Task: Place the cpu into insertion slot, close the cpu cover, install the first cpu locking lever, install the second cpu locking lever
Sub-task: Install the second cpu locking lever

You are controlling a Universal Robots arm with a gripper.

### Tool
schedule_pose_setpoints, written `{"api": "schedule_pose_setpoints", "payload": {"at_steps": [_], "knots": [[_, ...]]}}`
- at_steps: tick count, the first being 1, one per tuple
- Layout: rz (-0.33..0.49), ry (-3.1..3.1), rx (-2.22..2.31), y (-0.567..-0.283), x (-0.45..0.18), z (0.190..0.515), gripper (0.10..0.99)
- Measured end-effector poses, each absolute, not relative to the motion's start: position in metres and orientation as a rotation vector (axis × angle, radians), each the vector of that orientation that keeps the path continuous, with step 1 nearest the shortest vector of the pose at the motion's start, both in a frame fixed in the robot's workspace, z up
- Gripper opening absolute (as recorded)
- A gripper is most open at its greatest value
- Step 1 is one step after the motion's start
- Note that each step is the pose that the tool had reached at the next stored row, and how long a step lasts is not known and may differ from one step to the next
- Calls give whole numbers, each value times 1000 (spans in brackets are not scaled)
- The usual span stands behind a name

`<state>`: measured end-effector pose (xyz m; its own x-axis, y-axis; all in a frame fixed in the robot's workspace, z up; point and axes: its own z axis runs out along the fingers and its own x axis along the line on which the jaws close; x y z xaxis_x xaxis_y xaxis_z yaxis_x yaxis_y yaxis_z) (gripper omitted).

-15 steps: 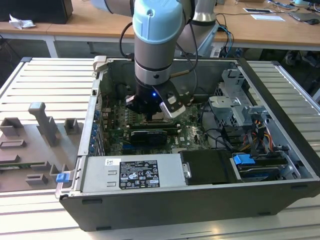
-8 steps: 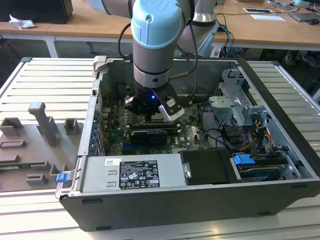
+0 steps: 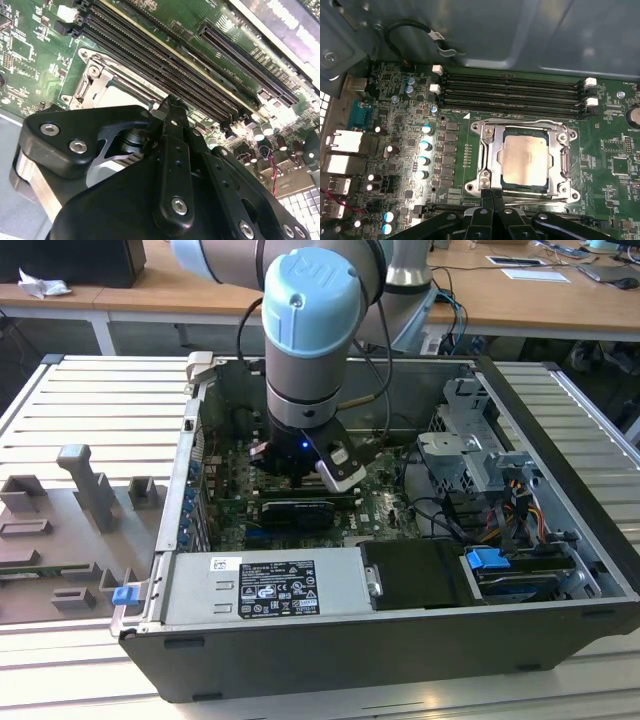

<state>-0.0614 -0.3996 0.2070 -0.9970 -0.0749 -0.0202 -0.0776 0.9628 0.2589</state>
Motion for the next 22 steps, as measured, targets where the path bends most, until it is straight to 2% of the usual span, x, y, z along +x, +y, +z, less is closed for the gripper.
{"api": "schedule_pose_setpoints", "payload": {"at_steps": [6,11,22], "knots": [[438,3098,-121,-407,-67,206,106],[523,3082,-120,-411,-73,205,106],[553,3076,-120,-408,-79,192,106]]}}
